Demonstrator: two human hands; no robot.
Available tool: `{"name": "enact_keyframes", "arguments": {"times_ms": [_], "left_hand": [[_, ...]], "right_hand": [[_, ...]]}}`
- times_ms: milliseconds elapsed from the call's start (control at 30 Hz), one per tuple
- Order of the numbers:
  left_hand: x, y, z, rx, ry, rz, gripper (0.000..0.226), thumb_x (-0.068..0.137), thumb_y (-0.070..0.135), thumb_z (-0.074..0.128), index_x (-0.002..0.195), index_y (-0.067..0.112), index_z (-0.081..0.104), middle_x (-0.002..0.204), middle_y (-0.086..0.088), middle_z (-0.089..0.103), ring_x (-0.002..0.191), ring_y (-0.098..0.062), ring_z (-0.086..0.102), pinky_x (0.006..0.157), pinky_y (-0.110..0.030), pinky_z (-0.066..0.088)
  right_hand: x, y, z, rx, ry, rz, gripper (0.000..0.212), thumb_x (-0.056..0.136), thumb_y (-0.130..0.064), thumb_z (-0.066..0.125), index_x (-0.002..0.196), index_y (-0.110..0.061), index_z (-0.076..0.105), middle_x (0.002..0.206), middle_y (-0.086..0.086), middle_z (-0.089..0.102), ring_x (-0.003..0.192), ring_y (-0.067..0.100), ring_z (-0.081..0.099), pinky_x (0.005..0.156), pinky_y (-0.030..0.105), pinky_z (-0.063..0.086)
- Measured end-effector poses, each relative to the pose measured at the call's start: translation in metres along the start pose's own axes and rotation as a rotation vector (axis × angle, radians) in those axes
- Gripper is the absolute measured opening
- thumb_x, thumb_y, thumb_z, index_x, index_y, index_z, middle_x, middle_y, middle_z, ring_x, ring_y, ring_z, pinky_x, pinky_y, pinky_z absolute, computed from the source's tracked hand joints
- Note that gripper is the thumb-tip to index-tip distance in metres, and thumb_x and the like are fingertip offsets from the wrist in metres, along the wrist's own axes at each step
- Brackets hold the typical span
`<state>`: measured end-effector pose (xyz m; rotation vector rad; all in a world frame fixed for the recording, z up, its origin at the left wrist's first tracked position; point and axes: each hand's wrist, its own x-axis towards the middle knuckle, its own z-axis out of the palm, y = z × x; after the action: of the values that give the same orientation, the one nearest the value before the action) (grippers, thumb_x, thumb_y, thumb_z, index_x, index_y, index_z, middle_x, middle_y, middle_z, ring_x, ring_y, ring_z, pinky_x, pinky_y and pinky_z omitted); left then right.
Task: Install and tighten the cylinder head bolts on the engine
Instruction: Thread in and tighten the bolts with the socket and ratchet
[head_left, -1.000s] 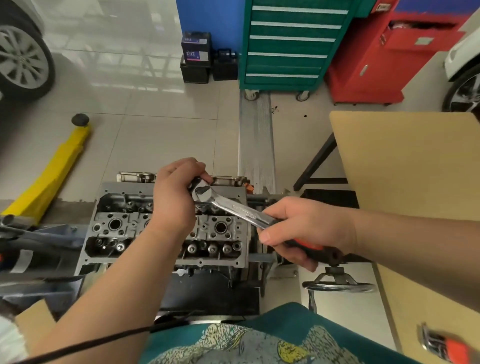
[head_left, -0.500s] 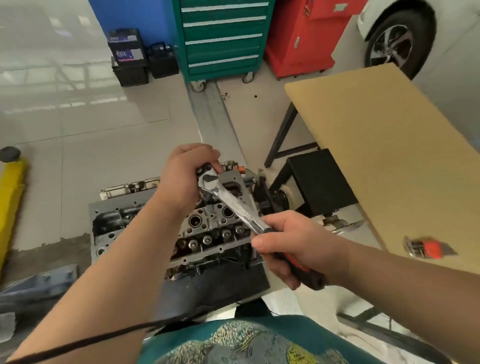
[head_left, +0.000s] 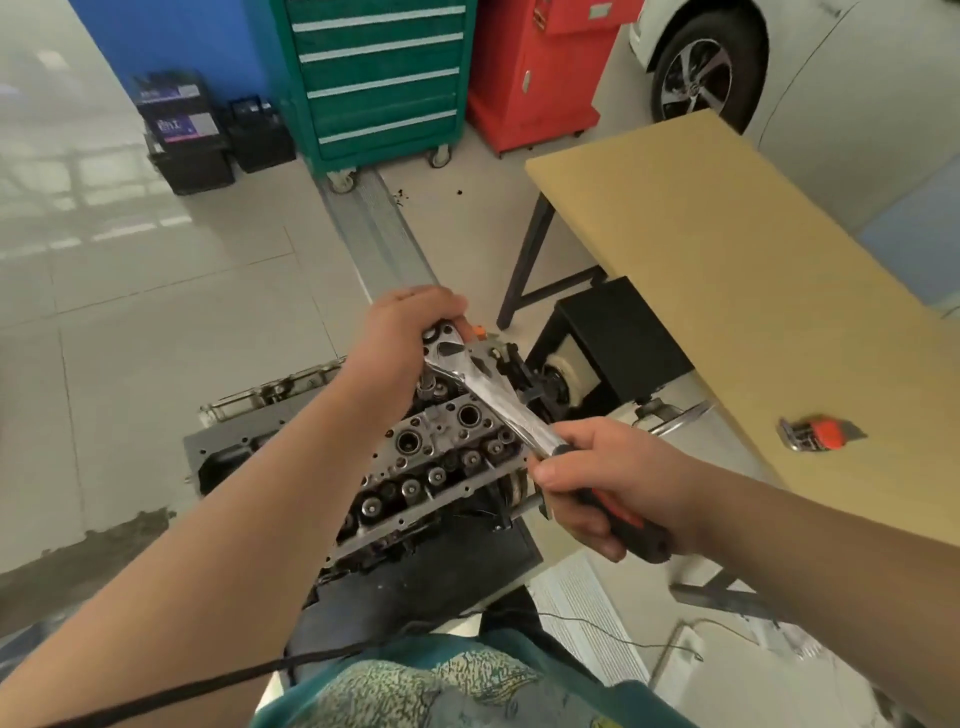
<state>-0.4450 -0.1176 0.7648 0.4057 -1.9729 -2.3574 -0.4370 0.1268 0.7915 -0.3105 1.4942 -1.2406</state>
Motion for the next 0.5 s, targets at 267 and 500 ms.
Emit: {"name": "enact_keyframes", "arguments": {"times_ms": [267, 500], "left_hand": [[-0.001, -0.006, -0.004, 0.013, -0.031, -0.051, 0.029, 0.087, 0.042, 0.065, 0.079, 0.019, 0.08, 0.078, 0.008, 0.073, 0.067, -0.007, 0.062, 0.086, -0.043, 0.039], [-0.01, -0.015, 0.007, -0.068, 0.16, -0.036, 0.033, 0.093, 0.039, 0.062, 0.079, 0.014, 0.078, 0.078, 0.002, 0.071, 0.071, -0.014, 0.063, 0.087, -0.049, 0.042]], "right_hand": [[0.009, -0.019, -0.045, -0.186, -0.129, 0.113, 0.015, 0.098, -0.028, 0.066, 0.087, -0.019, 0.062, 0.065, 0.018, 0.055, 0.048, 0.026, 0.053, 0.052, 0.032, 0.05], [0.033, -0.068, -0.111, -0.46, -0.32, 0.175, 0.017, 0.094, -0.042, 0.073, 0.094, -0.026, 0.07, 0.069, 0.011, 0.061, 0.053, 0.024, 0.057, 0.053, 0.031, 0.052]]}}
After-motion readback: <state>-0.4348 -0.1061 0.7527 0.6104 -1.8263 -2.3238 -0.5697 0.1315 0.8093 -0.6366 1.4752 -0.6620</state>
